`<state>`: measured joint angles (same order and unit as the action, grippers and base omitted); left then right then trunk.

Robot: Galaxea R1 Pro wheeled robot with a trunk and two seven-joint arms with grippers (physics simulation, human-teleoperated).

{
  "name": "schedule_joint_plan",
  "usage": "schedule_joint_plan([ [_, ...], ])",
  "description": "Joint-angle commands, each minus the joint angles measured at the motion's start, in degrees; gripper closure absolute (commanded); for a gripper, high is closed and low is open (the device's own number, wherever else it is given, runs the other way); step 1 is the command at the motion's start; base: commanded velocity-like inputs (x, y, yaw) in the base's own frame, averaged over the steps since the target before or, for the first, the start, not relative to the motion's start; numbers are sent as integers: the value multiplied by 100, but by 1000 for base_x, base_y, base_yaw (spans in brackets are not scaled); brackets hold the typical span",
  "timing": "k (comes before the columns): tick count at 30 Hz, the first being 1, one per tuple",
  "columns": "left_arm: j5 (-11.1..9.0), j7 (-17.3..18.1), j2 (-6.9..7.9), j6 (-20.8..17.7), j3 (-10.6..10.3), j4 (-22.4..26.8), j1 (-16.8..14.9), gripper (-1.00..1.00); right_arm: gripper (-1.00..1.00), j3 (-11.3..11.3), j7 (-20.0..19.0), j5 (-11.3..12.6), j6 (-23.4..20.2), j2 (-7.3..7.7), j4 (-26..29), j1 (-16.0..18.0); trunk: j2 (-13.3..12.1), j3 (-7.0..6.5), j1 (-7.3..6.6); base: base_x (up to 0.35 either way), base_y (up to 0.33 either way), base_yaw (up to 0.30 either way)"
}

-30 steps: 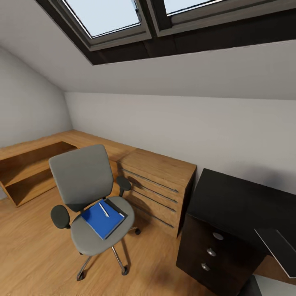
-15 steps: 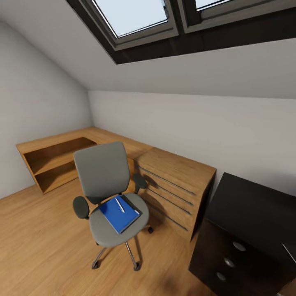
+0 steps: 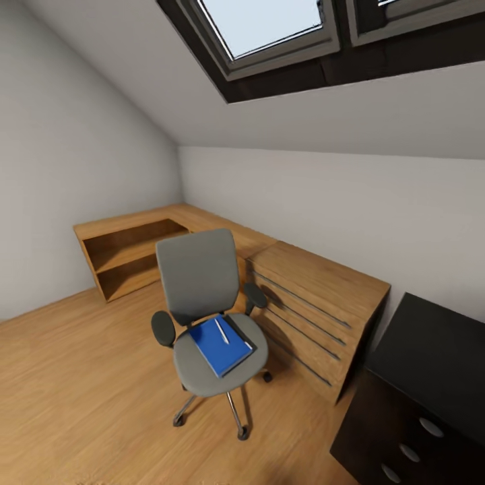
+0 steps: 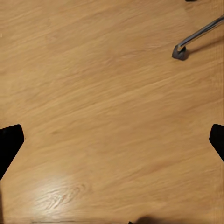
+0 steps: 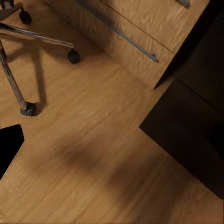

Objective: In the bedroom, organize the workspace by keeping the computer under the desk, ensuring the monitor is on the desk, placing the keyboard on the desk next to the monitor, placing the mouse on the desk next to the keyboard, moving the folder from the swivel chair onto the desk next to the mouse, stacking the notebook on top of the folder with the pen on top of the notebook, and positioning the swivel chair next to the desk.

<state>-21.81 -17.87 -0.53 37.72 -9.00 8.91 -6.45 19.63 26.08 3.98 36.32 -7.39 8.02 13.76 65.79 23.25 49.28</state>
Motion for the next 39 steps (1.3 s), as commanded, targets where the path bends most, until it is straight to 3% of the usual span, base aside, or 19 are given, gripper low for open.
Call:
schedule_joint_plan([
  [1,-34,-32,1,16,-49,-3,-5,-100,-100,50,28,41,14,1,-2,4,4,9,0,0,0,277],
  [39,-25,-24,-5,7,-49,-3,-5,-100,-100,47,28,41,11,17,-8,3,4,147,0,0,0,259],
])
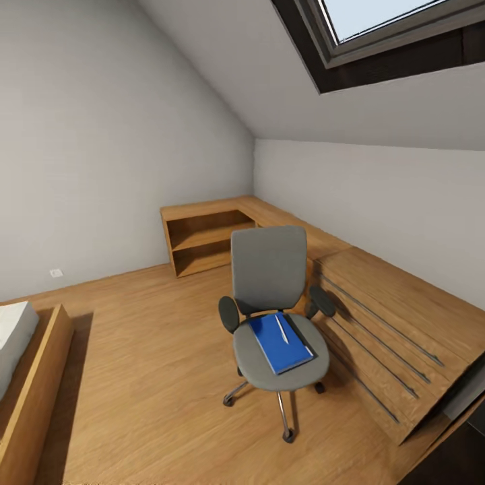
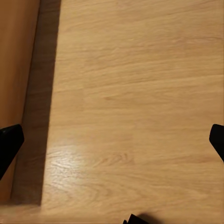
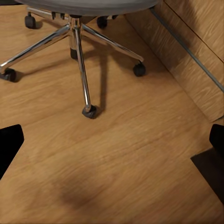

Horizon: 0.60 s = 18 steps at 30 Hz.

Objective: In the bedroom, organize the workspace by keeping the computer under the desk, ensuring the monitor is on the desk, placing the keyboard on the desk next to the monitor, placing the mouse on the desk next to the keyboard, moving the folder from the swivel chair onto the desk next to the mouse, stacking the notebook on top of the folder with the pen on top of the notebook, and positioning the swivel chair next to the desk.

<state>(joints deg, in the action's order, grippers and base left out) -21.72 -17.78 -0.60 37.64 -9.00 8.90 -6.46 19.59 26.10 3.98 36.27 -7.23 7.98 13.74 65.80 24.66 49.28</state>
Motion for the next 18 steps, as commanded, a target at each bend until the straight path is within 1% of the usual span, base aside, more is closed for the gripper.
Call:
schedule_joint_plan([
  [1,-34,-33,0,15,-50,-2,-4,-100,-100,49,27,41,17,2,-5,3,4,7,0,0,0,56],
  [18,-34,-33,3,15,-50,-3,-4,-100,-100,20,11,48,16,28,-28,1,4,11,0,0,0,9],
])
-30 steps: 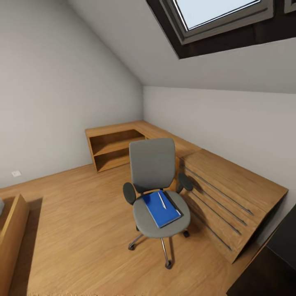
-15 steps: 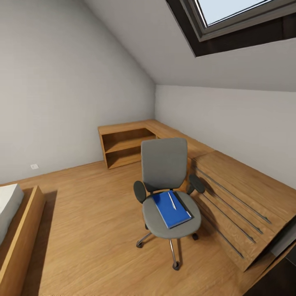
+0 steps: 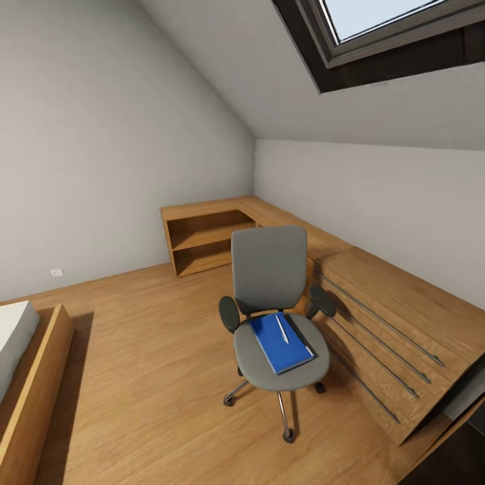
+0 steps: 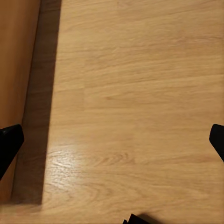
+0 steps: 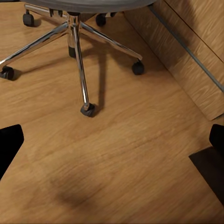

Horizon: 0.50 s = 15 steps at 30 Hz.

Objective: In the bedroom, organize the workspace by keeping the computer under the desk, ensuring the monitor is on the desk, placing the keyboard on the desk next to the monitor, placing the mouse on the desk next to the keyboard, moving the folder from the swivel chair onto the desk next to the mouse, stacking the notebook on top of the folder with the pen on top of the notebook, and positioning the swivel chair next to the desk.

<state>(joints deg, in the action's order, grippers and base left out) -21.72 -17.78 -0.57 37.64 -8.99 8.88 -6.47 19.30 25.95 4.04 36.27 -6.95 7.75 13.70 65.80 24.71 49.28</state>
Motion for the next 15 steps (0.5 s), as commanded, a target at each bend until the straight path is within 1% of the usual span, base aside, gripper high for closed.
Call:
schedule_joint_plan([
  [1,-34,-33,1,17,-50,-1,-3,-100,-100,50,26,43,18,-1,1,7,4,6,0,0,0,0],
  [6,-34,-35,4,22,-44,0,-3,-100,-100,44,25,42,26,-1,21,8,4,6,0,0,0,0],
  [9,-31,-34,14,32,-58,139,-3,-100,-100,35,24,27,58,24,290,9,4,6,0,0,0,0],
  [10,-43,-56,77,-1235,-31,1957,-3,-100,-100,31,31,5,-64,162,1268,89,4,6,0,0,0,0],
  [11,-43,-64,122,-1936,-27,2537,-3,-100,-100,29,32,6,-243,175,1408,251,4,6,0,0,0,0],
  [12,-43,-70,144,-2294,-24,2843,-3,-100,-100,25,32,9,-361,181,1468,360,4,6,0,0,0,0],
  [13,-45,-84,178,-3008,-12,3487,-3,-100,-100,16,32,24,-672,205,1556,636,4,6,0,0,0,0],
  [14,-47,-92,199,-3578,11,4031,-3,-100,-100,8,34,41,-974,236,1612,893,4,6,0,0,0,0],
  [15,-48,-96,206,-3835,31,4288,-3,-100,-100,6,34,54,-1135,256,1632,1023,4,6,0,0,0,0],
])
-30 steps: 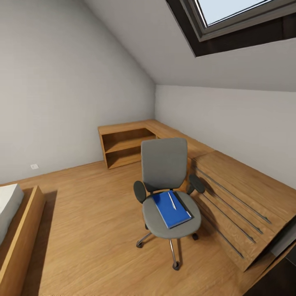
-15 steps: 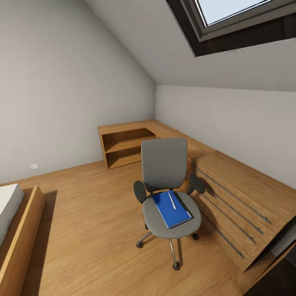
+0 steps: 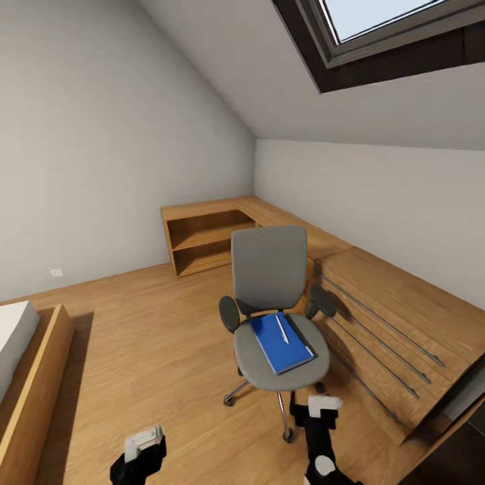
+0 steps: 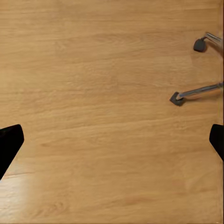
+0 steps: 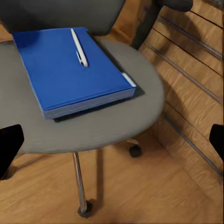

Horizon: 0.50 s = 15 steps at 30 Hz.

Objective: In the bedroom, organize the workspace by keeping the computer under the desk, ensuring the monitor is on the desk, placing the keyboard on the desk next to the monitor, placing the mouse on the desk next to the keyboard, moving the folder from the swivel chair onto the desk next to the mouse, stacking the notebook on top of the folder with the pen on top of the notebook, and positioning the swivel chair next to the desk.

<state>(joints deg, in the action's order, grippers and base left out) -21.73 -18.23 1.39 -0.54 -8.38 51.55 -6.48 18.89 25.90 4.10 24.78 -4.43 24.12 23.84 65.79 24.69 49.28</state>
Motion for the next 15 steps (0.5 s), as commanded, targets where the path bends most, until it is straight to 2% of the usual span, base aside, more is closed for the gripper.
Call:
schedule_joint_plan([
  [1,-48,-54,15,-255,-8,263,-2,-100,-100,41,39,67,-149,24,11,142,4,7,0,0,0,0],
  [2,-50,-57,17,-476,14,487,-2,-100,-100,34,35,96,-316,42,22,277,4,7,0,0,0,0],
  [4,-62,-63,16,-1284,70,1140,-10,-100,-100,-8,-26,308,-976,87,48,819,4,7,0,0,0,0],
  [5,-77,-64,14,-1659,87,1332,-61,-100,-100,-32,-102,467,-1301,101,52,1082,4,7,0,0,0,0],
  [7,-158,-66,7,-2294,110,1543,-379,-100,-100,-62,-356,878,-2041,175,8,1602,4,7,0,0,0,0],
  [9,-234,-64,6,-2527,124,1590,-564,-100,-100,-68,-515,1106,-2493,229,-49,1837,4,7,0,0,0,0],
  [10,-331,-57,9,-2689,164,1623,-709,-100,-100,-72,-671,1322,-2921,271,-88,2023,4,7,0,0,0,0],
  [15,-644,-34,10,-2893,415,1733,-901,-100,-100,-71,-926,1730,-3457,309,-134,2273,4,7,0,0,0,0],
])
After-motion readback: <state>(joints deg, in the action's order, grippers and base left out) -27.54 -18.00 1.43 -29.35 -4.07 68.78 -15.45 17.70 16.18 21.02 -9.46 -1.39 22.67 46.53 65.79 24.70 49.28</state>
